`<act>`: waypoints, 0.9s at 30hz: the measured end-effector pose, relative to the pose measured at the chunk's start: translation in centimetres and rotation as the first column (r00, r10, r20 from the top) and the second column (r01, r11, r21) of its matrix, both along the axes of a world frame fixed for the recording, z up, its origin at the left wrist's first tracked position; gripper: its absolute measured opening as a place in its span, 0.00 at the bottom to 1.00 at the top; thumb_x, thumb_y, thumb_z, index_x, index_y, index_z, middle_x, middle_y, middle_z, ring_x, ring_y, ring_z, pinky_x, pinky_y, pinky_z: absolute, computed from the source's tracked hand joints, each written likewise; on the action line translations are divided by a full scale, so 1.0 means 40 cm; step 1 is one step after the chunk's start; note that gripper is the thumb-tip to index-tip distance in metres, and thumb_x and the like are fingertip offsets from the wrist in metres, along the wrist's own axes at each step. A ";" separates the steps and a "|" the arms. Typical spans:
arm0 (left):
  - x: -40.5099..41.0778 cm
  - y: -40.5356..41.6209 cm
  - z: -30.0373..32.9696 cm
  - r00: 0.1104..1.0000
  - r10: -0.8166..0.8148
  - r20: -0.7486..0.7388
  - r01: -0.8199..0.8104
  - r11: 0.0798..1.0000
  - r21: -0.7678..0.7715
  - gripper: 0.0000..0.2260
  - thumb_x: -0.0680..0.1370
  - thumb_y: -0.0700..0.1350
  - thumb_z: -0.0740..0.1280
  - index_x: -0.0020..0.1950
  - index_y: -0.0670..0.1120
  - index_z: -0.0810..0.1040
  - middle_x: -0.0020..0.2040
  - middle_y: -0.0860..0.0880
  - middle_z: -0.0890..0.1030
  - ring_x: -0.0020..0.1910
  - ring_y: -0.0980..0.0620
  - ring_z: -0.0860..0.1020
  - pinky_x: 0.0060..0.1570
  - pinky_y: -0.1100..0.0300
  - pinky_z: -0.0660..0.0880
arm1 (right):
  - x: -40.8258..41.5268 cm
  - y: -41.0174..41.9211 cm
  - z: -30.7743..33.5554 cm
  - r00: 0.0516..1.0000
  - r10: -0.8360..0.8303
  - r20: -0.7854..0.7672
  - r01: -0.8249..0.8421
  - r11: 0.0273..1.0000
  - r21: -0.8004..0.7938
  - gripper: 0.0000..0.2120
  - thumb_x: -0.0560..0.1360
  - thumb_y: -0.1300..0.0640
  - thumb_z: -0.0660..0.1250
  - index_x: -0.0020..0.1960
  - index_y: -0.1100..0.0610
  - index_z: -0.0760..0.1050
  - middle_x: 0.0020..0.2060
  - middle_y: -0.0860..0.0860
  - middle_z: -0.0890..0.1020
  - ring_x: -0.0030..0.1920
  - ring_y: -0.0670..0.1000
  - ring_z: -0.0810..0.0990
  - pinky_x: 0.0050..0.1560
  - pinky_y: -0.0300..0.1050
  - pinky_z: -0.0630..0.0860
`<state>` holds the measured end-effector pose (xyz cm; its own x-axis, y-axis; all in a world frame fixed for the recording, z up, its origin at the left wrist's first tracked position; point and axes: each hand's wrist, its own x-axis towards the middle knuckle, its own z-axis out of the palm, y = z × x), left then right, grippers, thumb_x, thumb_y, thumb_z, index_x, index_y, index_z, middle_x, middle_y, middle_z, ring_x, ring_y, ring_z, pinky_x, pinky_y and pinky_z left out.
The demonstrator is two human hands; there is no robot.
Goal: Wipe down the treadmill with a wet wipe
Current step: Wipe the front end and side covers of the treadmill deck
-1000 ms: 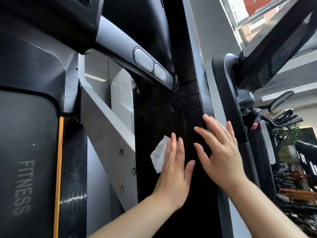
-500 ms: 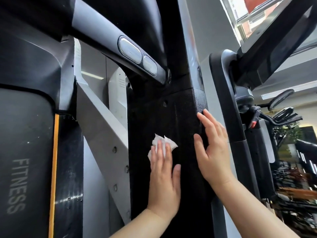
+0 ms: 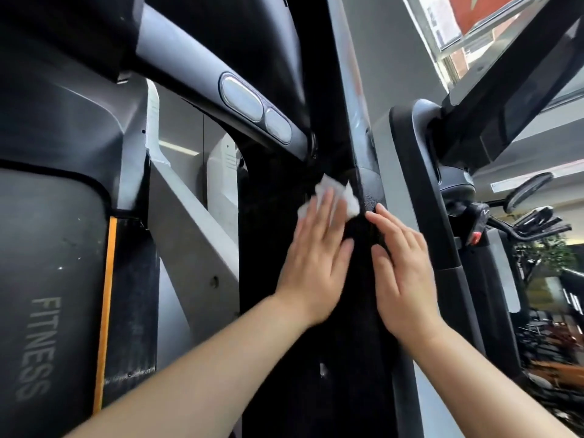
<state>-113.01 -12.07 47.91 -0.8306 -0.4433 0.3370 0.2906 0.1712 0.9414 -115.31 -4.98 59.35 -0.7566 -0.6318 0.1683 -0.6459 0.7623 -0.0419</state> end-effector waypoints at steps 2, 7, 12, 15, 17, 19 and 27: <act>0.053 0.031 -0.014 0.996 -0.084 0.030 0.084 0.996 -0.007 0.27 0.79 0.62 0.36 0.76 0.54 0.40 0.76 0.51 0.41 0.75 0.55 0.36 0.72 0.62 0.35 | -0.030 -0.029 0.016 0.999 -0.023 -0.022 0.024 0.999 0.027 0.24 0.75 0.52 0.51 0.68 0.56 0.71 0.65 0.43 0.68 0.64 0.41 0.64 0.67 0.30 0.55; -0.051 -0.061 -0.002 0.988 -0.085 0.127 0.083 0.996 0.020 0.28 0.75 0.65 0.36 0.71 0.54 0.35 0.72 0.58 0.35 0.70 0.63 0.31 0.69 0.68 0.30 | -0.078 -0.110 -0.016 0.988 -0.144 0.057 0.137 0.985 0.100 0.27 0.78 0.49 0.51 0.76 0.51 0.56 0.75 0.45 0.57 0.74 0.43 0.53 0.70 0.30 0.44; -0.055 -0.075 -0.081 0.994 -0.070 0.088 0.061 0.992 0.109 0.26 0.77 0.58 0.42 0.73 0.56 0.36 0.75 0.59 0.38 0.73 0.63 0.35 0.71 0.66 0.35 | -0.080 -0.110 -0.022 0.988 -0.150 0.028 0.145 0.982 0.120 0.29 0.76 0.47 0.49 0.76 0.49 0.54 0.76 0.45 0.56 0.75 0.44 0.51 0.71 0.30 0.43; 0.007 -0.014 -0.135 0.972 -0.109 0.210 0.046 0.958 0.284 0.25 0.76 0.61 0.41 0.70 0.63 0.32 0.74 0.62 0.33 0.72 0.66 0.34 0.70 0.67 0.35 | -0.081 -0.109 -0.026 0.988 -0.148 0.030 0.143 0.981 0.128 0.29 0.76 0.47 0.48 0.76 0.48 0.53 0.75 0.42 0.54 0.75 0.44 0.49 0.64 0.21 0.38; -0.022 -0.031 -0.148 0.972 -0.099 0.212 0.000 0.907 0.421 0.26 0.75 0.63 0.43 0.70 0.64 0.36 0.76 0.60 0.37 0.74 0.64 0.39 0.73 0.64 0.39 | -0.082 -0.108 -0.029 0.989 -0.144 0.038 0.138 0.983 0.124 0.29 0.76 0.47 0.48 0.76 0.48 0.52 0.75 0.41 0.54 0.75 0.43 0.49 0.62 0.19 0.37; -0.112 -0.095 -0.161 0.971 -0.067 0.228 -0.089 0.785 0.613 0.30 0.72 0.66 0.45 0.73 0.62 0.50 0.76 0.57 0.54 0.73 0.62 0.56 0.73 0.59 0.51 | -0.082 -0.108 -0.029 0.988 -0.148 0.052 0.141 0.984 0.109 0.29 0.75 0.47 0.49 0.76 0.47 0.52 0.74 0.40 0.54 0.75 0.42 0.48 0.61 0.19 0.37; -0.029 -0.021 -0.207 0.912 -0.140 0.385 -0.166 0.733 0.659 0.26 0.82 0.57 0.45 0.77 0.51 0.44 0.77 0.57 0.45 0.76 0.58 0.44 0.75 0.57 0.42 | -0.084 -0.108 -0.027 0.986 -0.148 0.075 0.141 0.985 0.095 0.30 0.74 0.48 0.49 0.76 0.47 0.53 0.75 0.40 0.54 0.74 0.41 0.48 0.61 0.18 0.38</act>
